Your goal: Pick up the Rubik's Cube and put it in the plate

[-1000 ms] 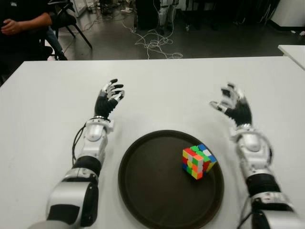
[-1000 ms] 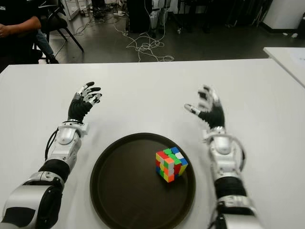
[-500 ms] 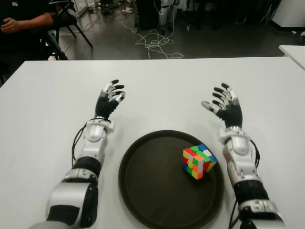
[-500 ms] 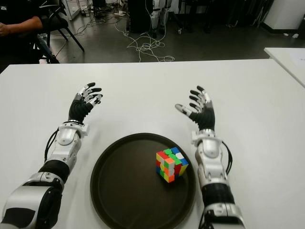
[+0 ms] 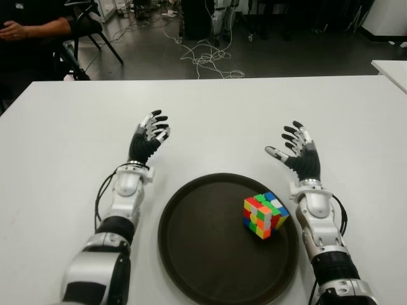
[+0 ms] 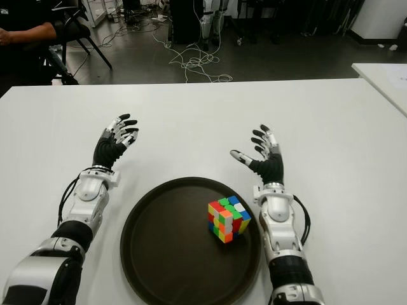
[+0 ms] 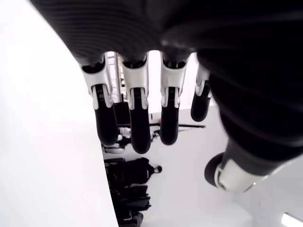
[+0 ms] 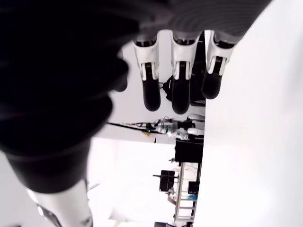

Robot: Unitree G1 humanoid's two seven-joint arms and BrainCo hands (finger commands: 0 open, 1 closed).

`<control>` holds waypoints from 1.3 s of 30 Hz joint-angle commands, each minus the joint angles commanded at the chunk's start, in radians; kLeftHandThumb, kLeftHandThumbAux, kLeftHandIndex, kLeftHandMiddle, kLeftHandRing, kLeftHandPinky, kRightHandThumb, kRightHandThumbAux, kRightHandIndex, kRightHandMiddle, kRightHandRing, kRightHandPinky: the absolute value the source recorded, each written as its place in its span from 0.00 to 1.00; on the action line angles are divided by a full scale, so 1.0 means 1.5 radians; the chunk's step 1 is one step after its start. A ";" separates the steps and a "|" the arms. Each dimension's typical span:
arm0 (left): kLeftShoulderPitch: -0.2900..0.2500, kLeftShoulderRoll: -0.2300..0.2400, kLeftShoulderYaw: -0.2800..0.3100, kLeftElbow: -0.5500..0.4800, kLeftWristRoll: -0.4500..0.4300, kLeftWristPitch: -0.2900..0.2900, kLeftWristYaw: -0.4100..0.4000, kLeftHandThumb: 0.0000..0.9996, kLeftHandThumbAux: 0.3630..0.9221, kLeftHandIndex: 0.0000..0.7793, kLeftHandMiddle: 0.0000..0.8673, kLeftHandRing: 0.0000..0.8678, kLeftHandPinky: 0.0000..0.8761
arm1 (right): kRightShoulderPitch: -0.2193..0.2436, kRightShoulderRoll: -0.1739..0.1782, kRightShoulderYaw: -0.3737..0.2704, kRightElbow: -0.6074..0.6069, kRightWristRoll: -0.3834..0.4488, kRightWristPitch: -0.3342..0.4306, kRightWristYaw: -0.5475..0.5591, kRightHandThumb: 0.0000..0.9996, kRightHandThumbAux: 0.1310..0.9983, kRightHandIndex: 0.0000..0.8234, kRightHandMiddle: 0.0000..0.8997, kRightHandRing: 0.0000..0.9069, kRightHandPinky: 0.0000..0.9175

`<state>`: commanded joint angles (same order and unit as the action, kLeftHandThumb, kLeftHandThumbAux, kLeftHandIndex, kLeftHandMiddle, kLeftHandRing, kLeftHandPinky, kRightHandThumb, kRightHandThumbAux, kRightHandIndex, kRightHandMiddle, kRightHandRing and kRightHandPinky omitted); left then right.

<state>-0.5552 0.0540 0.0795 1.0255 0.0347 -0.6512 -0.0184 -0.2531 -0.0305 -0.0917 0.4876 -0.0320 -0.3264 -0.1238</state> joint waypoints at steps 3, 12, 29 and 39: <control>0.004 -0.001 0.000 -0.004 0.000 -0.009 0.003 0.24 0.60 0.22 0.25 0.24 0.18 | -0.001 -0.003 0.000 0.008 -0.007 -0.014 -0.002 0.00 0.80 0.16 0.23 0.19 0.15; 0.012 -0.002 -0.002 -0.017 0.002 -0.016 0.010 0.21 0.60 0.20 0.23 0.21 0.16 | -0.002 -0.007 0.004 0.013 -0.030 -0.047 -0.020 0.00 0.80 0.17 0.24 0.19 0.12; 0.022 -0.002 0.003 -0.043 -0.009 -0.012 -0.001 0.21 0.65 0.18 0.21 0.20 0.15 | -0.009 -0.017 0.001 0.024 -0.040 -0.081 -0.031 0.03 0.78 0.18 0.26 0.22 0.15; 0.026 -0.002 0.009 -0.072 -0.017 0.017 0.009 0.22 0.68 0.17 0.20 0.19 0.15 | -0.015 -0.025 -0.010 0.022 -0.022 -0.085 -0.020 0.00 0.79 0.19 0.27 0.24 0.19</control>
<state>-0.5160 0.0514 0.0935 0.9177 0.0085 -0.6250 -0.0051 -0.2751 -0.0678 -0.1066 0.5202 -0.0649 -0.4532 -0.1539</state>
